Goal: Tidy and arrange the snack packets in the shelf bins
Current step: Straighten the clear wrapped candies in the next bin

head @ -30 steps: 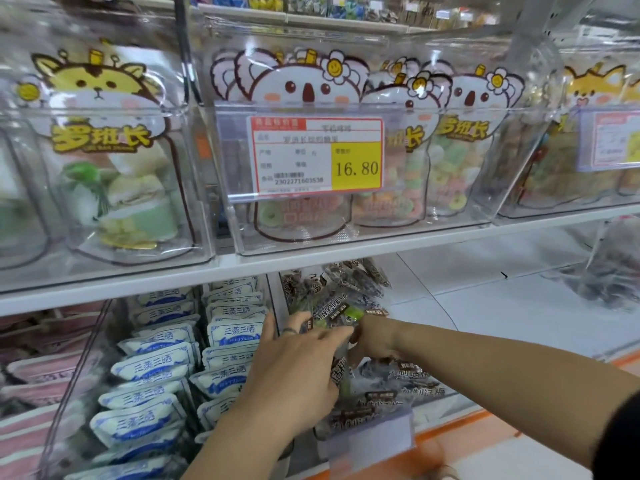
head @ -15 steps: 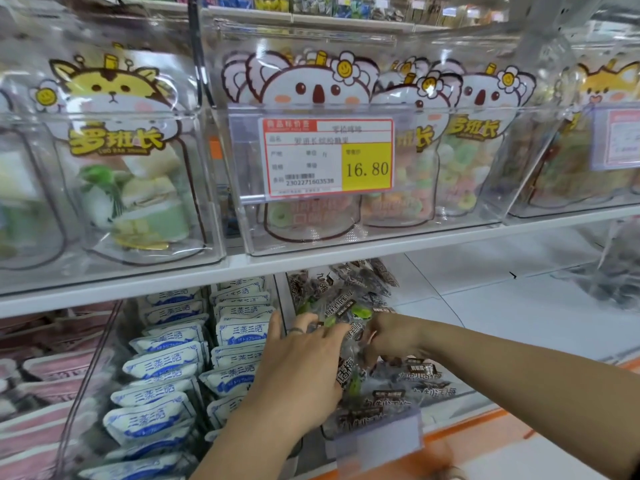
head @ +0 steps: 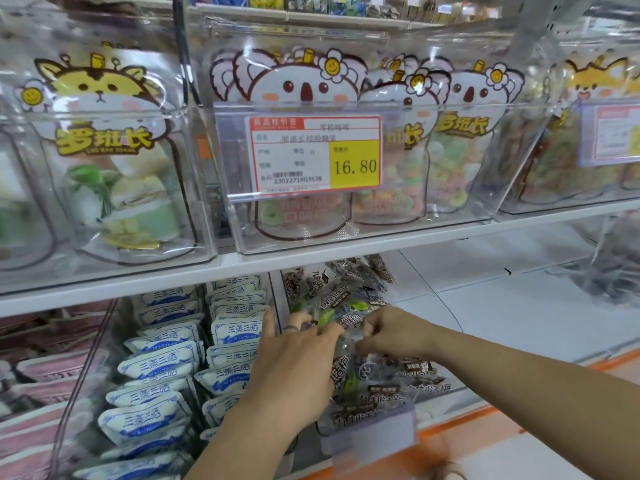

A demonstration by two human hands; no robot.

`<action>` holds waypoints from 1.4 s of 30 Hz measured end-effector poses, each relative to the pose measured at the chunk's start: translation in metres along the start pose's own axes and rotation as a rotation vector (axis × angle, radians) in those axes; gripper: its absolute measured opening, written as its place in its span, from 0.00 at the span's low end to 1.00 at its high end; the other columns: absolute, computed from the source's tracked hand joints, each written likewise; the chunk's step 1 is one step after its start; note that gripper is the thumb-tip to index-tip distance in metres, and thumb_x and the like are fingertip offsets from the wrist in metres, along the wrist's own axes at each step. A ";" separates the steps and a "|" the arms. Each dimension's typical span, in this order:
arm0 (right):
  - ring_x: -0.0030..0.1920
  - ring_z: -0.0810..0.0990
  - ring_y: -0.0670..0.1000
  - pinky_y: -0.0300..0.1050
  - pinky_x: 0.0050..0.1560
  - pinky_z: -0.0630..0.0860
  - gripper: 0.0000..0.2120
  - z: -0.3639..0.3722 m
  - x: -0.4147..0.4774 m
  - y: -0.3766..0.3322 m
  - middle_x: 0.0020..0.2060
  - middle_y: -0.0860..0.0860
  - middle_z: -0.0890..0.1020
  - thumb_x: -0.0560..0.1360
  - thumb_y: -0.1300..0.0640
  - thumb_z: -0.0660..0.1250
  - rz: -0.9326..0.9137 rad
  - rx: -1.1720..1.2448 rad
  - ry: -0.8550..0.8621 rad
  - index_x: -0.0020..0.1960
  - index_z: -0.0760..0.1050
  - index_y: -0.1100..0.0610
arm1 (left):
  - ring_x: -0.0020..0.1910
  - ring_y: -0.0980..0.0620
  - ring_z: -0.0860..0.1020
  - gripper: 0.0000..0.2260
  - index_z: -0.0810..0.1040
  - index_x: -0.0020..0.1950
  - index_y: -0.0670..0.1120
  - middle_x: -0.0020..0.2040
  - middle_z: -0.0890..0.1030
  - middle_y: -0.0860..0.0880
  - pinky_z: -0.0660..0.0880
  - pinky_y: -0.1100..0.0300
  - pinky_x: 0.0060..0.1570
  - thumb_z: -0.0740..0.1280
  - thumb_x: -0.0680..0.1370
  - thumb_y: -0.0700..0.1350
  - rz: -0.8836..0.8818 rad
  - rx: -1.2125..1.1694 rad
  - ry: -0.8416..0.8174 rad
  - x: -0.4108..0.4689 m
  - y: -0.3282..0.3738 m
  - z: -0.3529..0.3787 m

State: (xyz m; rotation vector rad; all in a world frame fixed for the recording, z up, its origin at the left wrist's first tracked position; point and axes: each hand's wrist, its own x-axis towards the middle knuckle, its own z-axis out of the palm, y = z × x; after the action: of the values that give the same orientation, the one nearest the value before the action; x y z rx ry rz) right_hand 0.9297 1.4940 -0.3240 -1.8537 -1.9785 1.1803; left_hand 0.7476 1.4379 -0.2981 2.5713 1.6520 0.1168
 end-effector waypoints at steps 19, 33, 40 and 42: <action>0.51 0.81 0.42 0.36 0.38 0.72 0.21 0.002 -0.071 0.018 0.32 0.52 0.81 0.67 0.68 0.70 -0.322 0.170 0.722 0.25 0.63 0.53 | 0.71 0.52 0.60 0.23 0.68 0.68 0.59 0.65 0.75 0.55 0.38 0.40 0.71 0.66 0.76 0.43 -0.013 0.055 -0.009 0.002 0.003 0.001; 0.56 0.73 0.28 0.26 0.38 0.67 0.16 0.003 -0.097 0.035 0.33 0.41 0.77 0.71 0.67 0.70 -0.365 0.609 1.126 0.30 0.67 0.59 | 0.64 0.50 0.67 0.20 0.73 0.63 0.55 0.60 0.77 0.52 0.42 0.44 0.72 0.65 0.75 0.38 0.202 0.372 -0.186 0.032 0.029 -0.016; 0.53 0.72 0.24 0.23 0.40 0.69 0.17 -0.020 -0.098 0.049 0.27 0.46 0.75 0.72 0.67 0.69 -0.309 0.749 1.124 0.31 0.65 0.57 | 0.54 0.58 0.75 0.20 0.68 0.69 0.60 0.58 0.78 0.60 0.68 0.55 0.64 0.64 0.77 0.56 0.160 0.079 -0.371 0.055 0.037 -0.040; 0.56 0.72 0.28 0.24 0.41 0.70 0.16 -0.025 -0.099 0.053 0.26 0.49 0.75 0.72 0.66 0.69 -0.278 0.821 1.112 0.32 0.65 0.58 | 0.51 0.59 0.77 0.15 0.75 0.64 0.55 0.56 0.80 0.58 0.74 0.59 0.56 0.64 0.78 0.51 0.173 -0.017 -0.296 0.071 0.046 -0.037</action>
State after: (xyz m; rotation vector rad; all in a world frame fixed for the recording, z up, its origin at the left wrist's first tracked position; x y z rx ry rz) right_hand 1.0055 1.4095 -0.3040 -1.2457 -0.8703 0.4975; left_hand 0.8143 1.4847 -0.2548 2.5637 1.3214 -0.2271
